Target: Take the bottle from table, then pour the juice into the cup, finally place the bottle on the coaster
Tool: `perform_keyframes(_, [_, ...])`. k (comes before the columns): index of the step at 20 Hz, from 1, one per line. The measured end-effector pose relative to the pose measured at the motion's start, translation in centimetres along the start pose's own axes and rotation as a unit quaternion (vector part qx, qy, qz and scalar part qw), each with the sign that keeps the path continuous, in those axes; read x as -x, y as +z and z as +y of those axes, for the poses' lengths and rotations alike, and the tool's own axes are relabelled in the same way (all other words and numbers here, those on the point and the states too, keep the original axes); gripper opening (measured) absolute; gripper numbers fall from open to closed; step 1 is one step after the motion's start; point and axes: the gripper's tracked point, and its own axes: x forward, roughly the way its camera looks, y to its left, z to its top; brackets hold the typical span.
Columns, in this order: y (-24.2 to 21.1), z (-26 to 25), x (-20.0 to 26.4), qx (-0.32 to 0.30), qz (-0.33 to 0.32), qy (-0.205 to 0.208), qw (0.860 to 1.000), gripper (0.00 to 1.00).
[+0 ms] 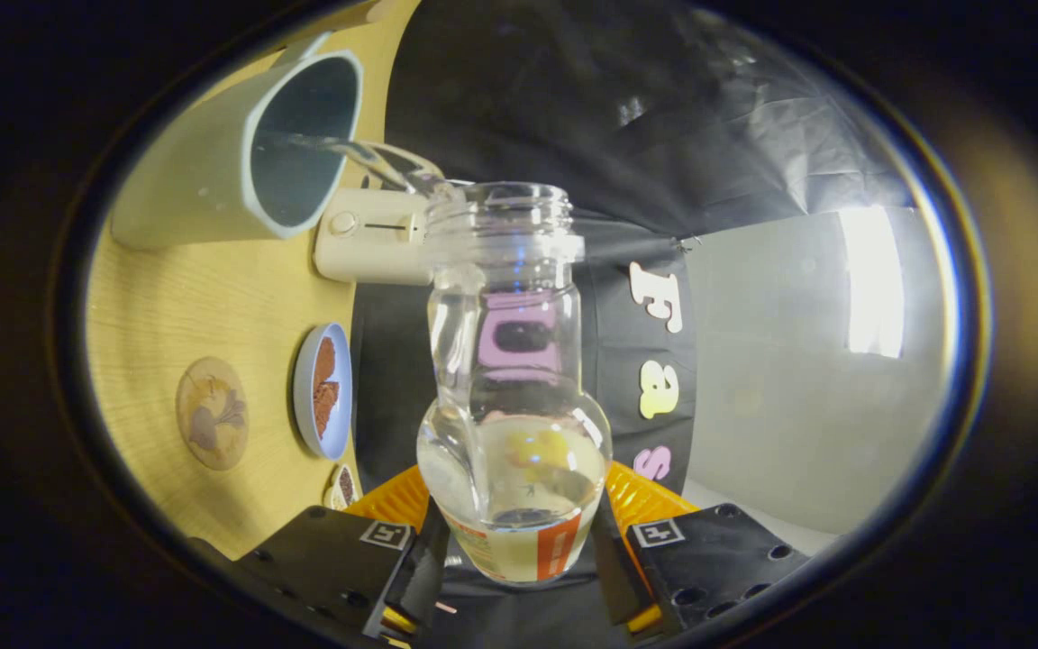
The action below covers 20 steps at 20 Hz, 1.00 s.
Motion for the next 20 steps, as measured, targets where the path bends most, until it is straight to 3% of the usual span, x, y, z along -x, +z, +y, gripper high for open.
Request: perform_keyframes(20, [0.73, -0.24, 0.09, 0.026, -0.008, -0.005, 1.000, 0.73])
